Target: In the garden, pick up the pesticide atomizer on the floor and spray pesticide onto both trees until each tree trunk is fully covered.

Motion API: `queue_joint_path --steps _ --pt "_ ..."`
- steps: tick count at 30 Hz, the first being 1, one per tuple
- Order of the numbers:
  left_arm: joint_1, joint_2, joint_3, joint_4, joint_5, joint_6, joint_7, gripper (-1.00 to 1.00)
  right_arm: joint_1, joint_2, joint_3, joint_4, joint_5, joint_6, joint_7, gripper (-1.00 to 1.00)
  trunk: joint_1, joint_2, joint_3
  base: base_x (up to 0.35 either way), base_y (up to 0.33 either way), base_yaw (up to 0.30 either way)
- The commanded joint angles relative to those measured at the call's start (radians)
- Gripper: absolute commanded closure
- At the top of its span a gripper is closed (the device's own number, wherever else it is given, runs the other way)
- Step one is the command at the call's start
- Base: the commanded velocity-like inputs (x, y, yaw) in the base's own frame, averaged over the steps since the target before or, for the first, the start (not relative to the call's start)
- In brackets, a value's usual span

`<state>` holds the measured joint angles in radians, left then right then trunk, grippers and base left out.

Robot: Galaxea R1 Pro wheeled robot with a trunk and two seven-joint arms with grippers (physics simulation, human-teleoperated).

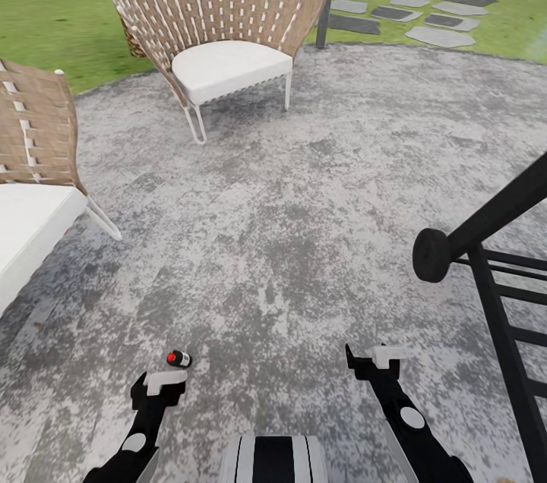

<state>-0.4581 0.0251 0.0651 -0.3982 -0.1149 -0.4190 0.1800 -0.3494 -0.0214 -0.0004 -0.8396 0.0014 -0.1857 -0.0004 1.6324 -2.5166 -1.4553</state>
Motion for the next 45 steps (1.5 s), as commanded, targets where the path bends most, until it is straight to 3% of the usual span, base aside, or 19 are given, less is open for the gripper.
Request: queue_joint_path --steps 1,45 --pt "-0.001 -0.001 0.004 0.001 -0.011 -0.003 0.004 -1.0 0.0 0.0 0.0 0.001 0.0 -0.003 0.0 -1.0 0.0 0.0 -0.001 0.046 0.0 0.0" --pt "0.0 -0.007 0.003 0.001 -0.011 -0.003 0.004 -1.0 0.0 0.0 -0.001 0.001 0.0 -0.003 -0.001 -1.0 0.0 0.0 -0.001 0.033 -0.006 0.001"
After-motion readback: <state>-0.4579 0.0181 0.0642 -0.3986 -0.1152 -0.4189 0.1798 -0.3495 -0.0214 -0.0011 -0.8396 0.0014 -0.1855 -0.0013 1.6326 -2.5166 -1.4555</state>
